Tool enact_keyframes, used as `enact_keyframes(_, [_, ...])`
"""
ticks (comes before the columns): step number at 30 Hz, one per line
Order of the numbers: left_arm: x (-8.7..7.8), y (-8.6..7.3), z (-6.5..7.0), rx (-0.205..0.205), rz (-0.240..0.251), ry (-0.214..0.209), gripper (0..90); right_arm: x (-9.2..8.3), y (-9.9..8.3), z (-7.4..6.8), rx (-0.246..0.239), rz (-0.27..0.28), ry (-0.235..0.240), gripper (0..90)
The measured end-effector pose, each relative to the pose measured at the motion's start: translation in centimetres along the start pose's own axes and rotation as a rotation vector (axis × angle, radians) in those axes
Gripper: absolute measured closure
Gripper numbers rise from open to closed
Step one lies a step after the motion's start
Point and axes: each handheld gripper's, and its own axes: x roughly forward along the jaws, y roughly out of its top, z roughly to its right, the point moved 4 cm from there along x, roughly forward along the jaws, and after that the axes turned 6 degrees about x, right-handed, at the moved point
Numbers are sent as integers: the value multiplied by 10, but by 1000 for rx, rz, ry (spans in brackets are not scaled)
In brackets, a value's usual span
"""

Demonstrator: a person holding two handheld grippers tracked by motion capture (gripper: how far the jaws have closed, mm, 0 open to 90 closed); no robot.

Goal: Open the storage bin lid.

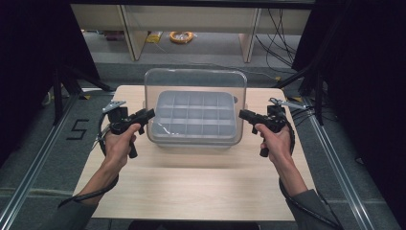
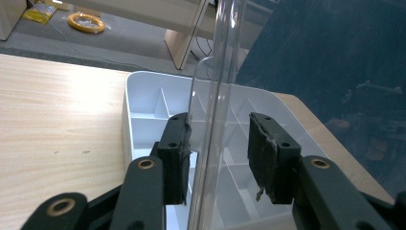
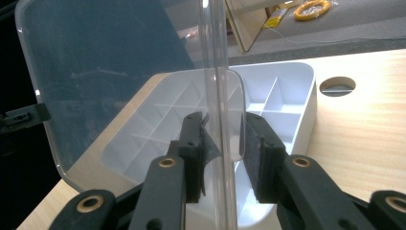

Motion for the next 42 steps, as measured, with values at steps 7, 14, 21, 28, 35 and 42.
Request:
enact_keyframes(7, [-11, -14, 8, 14, -8, -10, 599, -14, -17, -1, 34, -16, 6, 715])
enact_keyframes(14, [-17, -31, 11, 8, -22, -20, 602, -20, -30, 4, 16, -19, 4, 713])
enact_keyframes(21, [-25, -50, 13, 11, -41, -14, 605, -24, -46, 4, 7, -38, -4, 712])
enact_keyframes(28, [-35, -75, 16, 16, -66, -18, 609, -28, -68, 10, 10, -48, 0, 708])
enact_keyframes(35, [-43, -98, 16, -1, -104, -37, 616, -33, -91, 16, 21, -74, 3, 708])
enact_keyframes(42, [-49, -116, 18, 5, -144, -46, 620, -36, -112, 21, 39, -103, -4, 706])
